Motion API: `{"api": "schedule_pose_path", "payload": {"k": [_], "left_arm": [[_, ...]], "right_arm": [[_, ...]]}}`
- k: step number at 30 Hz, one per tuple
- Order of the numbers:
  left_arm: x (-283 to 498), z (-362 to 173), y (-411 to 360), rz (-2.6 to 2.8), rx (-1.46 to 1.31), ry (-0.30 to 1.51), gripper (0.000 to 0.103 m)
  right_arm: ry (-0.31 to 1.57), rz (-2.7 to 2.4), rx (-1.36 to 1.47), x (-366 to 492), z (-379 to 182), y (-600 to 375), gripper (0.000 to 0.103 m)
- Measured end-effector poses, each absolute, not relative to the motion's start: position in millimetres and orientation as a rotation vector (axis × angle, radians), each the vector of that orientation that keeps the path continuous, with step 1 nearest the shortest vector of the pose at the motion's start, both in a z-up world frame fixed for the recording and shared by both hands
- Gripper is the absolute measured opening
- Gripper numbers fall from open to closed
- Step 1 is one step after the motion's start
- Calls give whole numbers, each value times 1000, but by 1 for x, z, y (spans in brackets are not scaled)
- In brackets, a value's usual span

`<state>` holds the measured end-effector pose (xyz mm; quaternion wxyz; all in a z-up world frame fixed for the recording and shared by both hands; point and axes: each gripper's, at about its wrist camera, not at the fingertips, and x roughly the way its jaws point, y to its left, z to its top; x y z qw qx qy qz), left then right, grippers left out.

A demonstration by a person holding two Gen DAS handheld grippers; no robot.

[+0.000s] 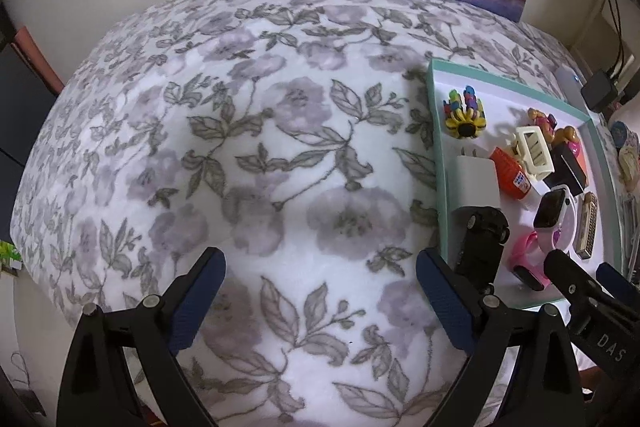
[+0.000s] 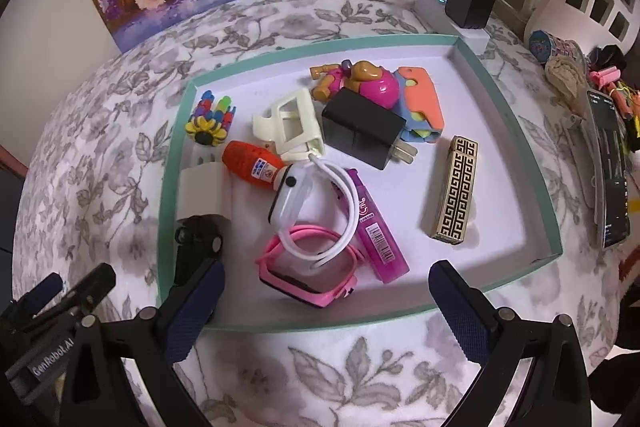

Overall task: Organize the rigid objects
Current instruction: 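Open the left tool to drop the toy car while the right tool releases the lighter in the tray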

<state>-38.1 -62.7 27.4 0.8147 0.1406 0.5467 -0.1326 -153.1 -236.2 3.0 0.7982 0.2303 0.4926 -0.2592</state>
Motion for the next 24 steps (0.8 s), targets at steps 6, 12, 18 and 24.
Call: {"api": "schedule_pose_path", "payload": {"k": [6, 12, 18, 24], "left_arm": [[-39, 33, -60, -267, 290, 1141, 96], [-40, 39, -52, -247, 267, 1114, 96], [-36, 34, -48, -228, 275, 1148, 96], [-29, 27, -44, -217, 282, 1186, 96]], "right_arm": [[1046, -552, 482, -154, 7, -232, 103], [1052, -544, 487, -157, 6, -230, 103], [1070, -540, 480, -154, 3, -230, 103], [1087, -527, 469, -148, -1, -229, 103]]}}
